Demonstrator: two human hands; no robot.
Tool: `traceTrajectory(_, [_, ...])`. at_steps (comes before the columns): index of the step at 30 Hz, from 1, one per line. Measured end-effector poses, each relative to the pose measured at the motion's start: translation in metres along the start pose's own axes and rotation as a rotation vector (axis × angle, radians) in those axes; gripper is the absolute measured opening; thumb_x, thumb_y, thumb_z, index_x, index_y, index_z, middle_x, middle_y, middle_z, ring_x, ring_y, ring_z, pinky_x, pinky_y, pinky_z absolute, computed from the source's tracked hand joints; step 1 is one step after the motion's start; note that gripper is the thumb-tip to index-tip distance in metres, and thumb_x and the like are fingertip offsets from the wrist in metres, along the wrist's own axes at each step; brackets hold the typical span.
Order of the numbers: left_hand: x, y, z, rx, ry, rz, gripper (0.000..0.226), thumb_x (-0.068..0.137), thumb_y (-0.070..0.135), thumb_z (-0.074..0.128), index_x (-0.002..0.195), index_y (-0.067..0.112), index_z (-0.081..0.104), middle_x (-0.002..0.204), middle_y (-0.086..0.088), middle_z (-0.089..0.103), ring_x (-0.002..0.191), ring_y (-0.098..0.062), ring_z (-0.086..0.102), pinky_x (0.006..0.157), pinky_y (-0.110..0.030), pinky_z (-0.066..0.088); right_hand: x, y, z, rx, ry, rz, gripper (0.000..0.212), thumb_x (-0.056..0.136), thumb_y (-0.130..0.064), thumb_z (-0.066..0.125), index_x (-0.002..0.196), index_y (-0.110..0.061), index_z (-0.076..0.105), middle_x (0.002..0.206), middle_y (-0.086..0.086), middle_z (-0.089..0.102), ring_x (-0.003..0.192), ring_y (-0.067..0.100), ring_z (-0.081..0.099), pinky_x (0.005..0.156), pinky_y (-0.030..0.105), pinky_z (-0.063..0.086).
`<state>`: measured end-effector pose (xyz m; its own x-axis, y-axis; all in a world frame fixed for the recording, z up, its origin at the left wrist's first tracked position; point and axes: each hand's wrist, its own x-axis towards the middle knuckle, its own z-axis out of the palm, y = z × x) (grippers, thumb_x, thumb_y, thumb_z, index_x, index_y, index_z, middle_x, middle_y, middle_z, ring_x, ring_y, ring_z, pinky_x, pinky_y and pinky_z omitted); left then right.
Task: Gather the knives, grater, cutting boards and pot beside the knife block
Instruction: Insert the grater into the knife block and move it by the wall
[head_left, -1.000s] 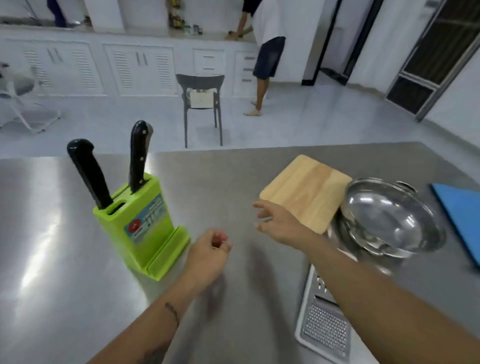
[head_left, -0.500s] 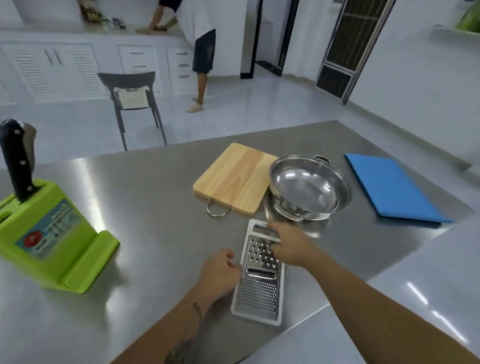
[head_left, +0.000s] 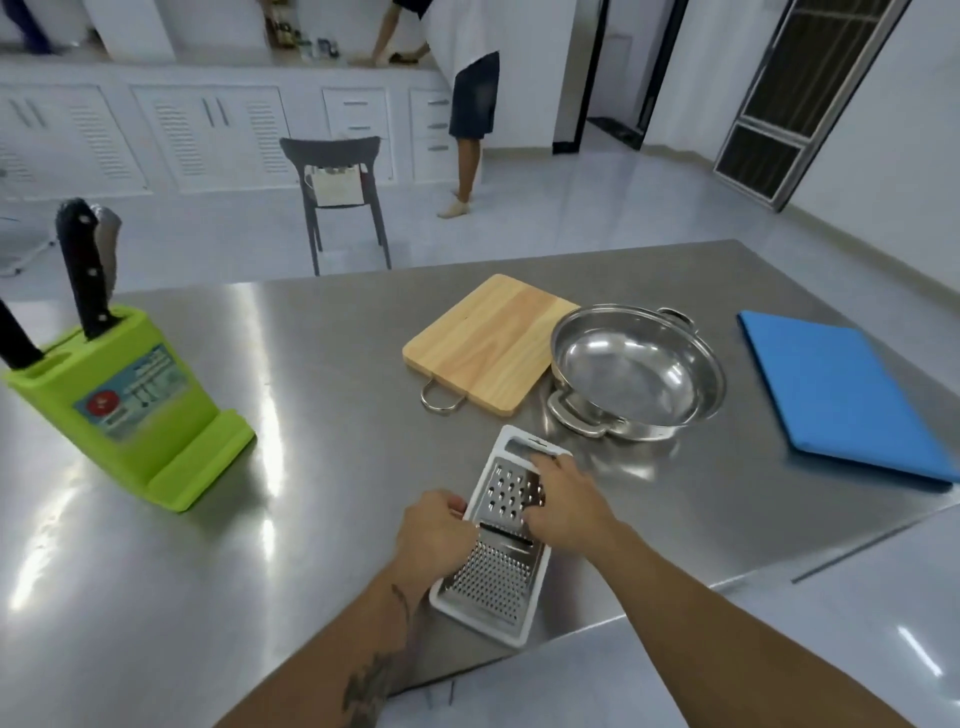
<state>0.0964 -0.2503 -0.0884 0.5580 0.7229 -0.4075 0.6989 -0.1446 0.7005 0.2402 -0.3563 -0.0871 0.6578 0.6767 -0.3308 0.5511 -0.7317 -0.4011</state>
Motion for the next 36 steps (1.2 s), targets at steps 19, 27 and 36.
traceTrajectory(19, [-0.013,-0.081,-0.189,-0.333,0.656,0.182,0.029,0.080,-0.003,0.063,0.090,0.023,0.069,0.091,0.005,0.070,0.083,-0.007,0.064,0.084,-0.021,0.050,0.057,-0.170,0.000,0.346,0.112,-0.233,0.020,0.084,-0.017,0.059,0.096,-0.021,0.075,0.089,0.003,0.075,0.085,0.029,0.071,0.079,0.042,0.058])
traceTrajectory(27, [-0.015,-0.123,-0.250,-0.636,1.011,-0.002,0.018,0.083,0.003,0.066,0.086,0.020,0.070,0.082,0.003,0.071,0.073,-0.004,0.063,0.068,-0.018,0.046,0.081,-0.279,0.026,0.440,0.146,-0.378,0.018,0.087,-0.007,0.057,0.089,-0.020,0.070,0.082,0.002,0.072,0.081,0.028,0.067,0.072,0.035,0.052])
traceTrajectory(36, [-0.019,-0.154,-0.278,-0.582,1.021,0.028,0.016,0.080,0.006,0.071,0.079,0.021,0.067,0.079,0.006,0.071,0.074,0.004,0.063,0.065,-0.015,0.047,0.097,-0.352,0.064,0.445,0.003,-0.389,0.029,0.087,-0.005,0.052,0.107,-0.016,0.070,0.106,0.007,0.073,0.100,0.029,0.066,0.086,0.038,0.051])
